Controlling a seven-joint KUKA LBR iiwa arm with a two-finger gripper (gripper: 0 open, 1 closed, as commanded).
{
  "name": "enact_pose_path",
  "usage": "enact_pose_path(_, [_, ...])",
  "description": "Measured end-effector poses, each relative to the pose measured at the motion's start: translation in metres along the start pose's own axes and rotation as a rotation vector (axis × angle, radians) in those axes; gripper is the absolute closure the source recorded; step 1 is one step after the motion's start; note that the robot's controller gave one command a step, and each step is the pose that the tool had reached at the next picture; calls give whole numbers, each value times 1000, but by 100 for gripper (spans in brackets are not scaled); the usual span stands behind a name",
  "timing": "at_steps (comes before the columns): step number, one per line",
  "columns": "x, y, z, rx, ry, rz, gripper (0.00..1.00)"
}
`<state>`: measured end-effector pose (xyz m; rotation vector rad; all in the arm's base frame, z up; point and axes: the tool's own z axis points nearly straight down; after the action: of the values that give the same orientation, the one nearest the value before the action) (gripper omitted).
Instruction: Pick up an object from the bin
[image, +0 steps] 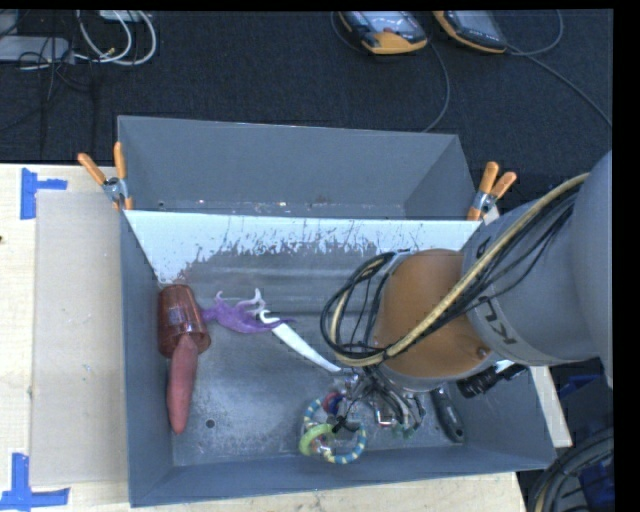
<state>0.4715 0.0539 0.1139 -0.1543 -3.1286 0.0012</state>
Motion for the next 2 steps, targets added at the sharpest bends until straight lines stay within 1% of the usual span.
enact_pose_path(1, [-8,12,-46,-1,-4,68,100])
enact_pose_path(2, [-5,9,-62,-1,-3,7,100])
